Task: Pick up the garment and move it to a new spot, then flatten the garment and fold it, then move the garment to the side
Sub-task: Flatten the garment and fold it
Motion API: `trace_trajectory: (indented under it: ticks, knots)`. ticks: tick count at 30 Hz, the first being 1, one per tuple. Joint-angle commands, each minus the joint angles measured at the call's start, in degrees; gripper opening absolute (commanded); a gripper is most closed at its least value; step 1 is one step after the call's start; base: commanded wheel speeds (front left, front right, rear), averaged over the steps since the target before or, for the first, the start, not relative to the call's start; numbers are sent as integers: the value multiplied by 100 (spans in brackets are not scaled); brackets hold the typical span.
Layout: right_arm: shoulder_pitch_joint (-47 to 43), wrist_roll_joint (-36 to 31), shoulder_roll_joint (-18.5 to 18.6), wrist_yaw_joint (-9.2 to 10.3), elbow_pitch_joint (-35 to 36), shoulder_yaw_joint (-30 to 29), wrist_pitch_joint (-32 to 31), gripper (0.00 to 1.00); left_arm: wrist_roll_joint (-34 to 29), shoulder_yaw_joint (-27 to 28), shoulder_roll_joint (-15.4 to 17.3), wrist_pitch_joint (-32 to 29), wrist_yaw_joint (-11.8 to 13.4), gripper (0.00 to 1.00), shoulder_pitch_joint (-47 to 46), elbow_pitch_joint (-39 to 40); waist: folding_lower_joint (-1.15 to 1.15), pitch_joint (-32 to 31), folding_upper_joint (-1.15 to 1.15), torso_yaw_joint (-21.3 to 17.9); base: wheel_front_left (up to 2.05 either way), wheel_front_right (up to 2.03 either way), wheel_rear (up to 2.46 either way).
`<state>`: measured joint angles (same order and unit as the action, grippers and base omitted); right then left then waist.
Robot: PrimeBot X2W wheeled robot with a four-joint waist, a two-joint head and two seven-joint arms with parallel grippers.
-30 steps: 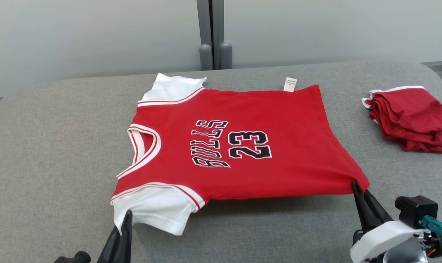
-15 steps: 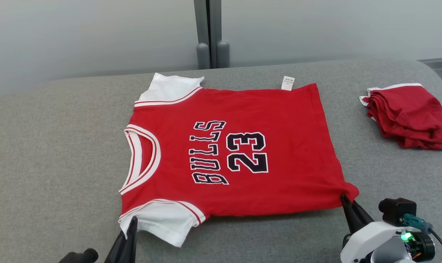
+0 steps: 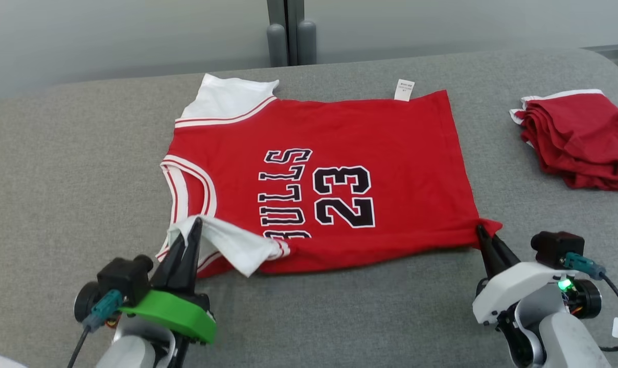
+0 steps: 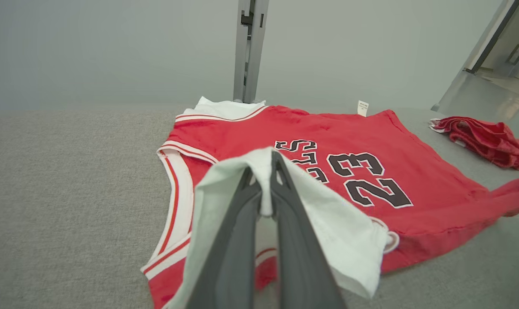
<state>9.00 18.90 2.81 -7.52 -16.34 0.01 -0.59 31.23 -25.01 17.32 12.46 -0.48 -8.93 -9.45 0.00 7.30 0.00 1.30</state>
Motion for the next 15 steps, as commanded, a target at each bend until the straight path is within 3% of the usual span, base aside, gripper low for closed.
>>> trace_trajectory:
  ticks: [1, 13, 14, 15]
  knots:
    - [164, 41, 19, 7, -74, -15, 63, 0, -99, -7, -16, 51, -32, 0, -272, -151, 0, 175, 0, -56, 0, 0, 0]
    - [1238, 158, 19, 7, -1005, 58, 556, 0, -255, 95, -307, 236, -307, 0, -1555, -1500, 0, 641, 0, -163, 0, 0, 0]
    - [1304, 162, 20, 7, -1077, 72, 590, 4, -258, 127, -330, 248, -315, 0, -1615, -1575, 0, 653, 0, -165, 0, 0, 0]
    - [1373, 168, 20, 7, -1150, 92, 651, 36, -267, 168, -359, 260, -320, 0, -1679, -1656, 0, 665, 0, -167, 0, 0, 0]
